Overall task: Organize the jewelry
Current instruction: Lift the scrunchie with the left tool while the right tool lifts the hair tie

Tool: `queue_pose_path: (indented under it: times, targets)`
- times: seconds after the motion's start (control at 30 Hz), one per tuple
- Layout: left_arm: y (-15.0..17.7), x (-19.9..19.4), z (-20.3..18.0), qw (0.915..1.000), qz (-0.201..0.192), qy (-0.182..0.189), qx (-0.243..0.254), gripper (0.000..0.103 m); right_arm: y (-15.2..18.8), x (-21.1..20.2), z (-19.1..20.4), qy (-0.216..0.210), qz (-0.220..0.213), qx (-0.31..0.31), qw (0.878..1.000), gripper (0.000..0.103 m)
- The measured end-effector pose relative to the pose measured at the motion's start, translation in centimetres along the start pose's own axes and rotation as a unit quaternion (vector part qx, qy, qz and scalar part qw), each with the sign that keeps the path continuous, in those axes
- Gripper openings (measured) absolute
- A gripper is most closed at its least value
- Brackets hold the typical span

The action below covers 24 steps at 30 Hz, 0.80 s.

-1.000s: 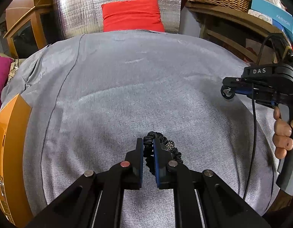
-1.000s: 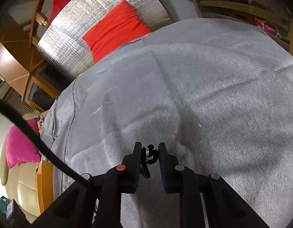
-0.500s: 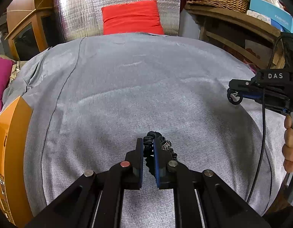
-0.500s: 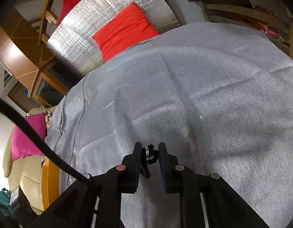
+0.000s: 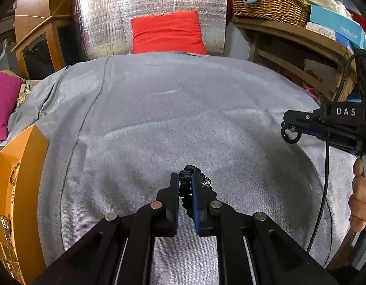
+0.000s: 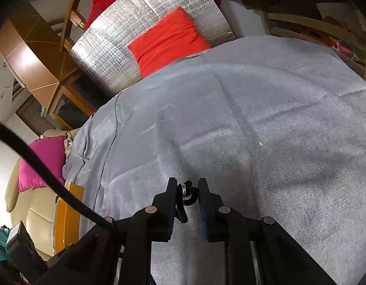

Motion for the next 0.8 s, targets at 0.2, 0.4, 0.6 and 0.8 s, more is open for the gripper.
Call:
queue_pose_path:
  times: [0.2, 0.4, 0.6, 0.8]
  targets:
    - [-0.3, -0.8, 1.1, 0.9999, -0.009, -0.005, -0.009, 0.010, 0.7, 0.2, 1.2, -0.008, 0.004, -0.007, 1.000, 0.019]
    - [-0.5, -1.4, 2.4, 0.9995, -0.016, -0.015, -0.021, 0.010, 1.4, 0.9, 2.5, -0.018, 0.011, -0.016, 1.000, 0.019]
    - [-0.7, -2.0, 3.6, 0.9990, -0.023, -0.028, -0.026, 0.010, 2.3, 1.6, 4.1, -0.028, 0.016, -0.026, 0.999, 0.019]
    - [-0.9, -2.8, 5.1, 0.9985, -0.030, -0.035, -0.031, 0.010, 3.0, 1.9, 5.8, -0.042, 0.015, -0.041, 0.998, 0.019]
Point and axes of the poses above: each gripper's, at about its wrist camera, not at the fingertips, and x roughly the way its jaws point, z to its left, y to its underside, the point moved 1 cm from there along x, roughly the way its jaws point, and after that the axes turned 15 degrees about -z, right-handed, at the moved point
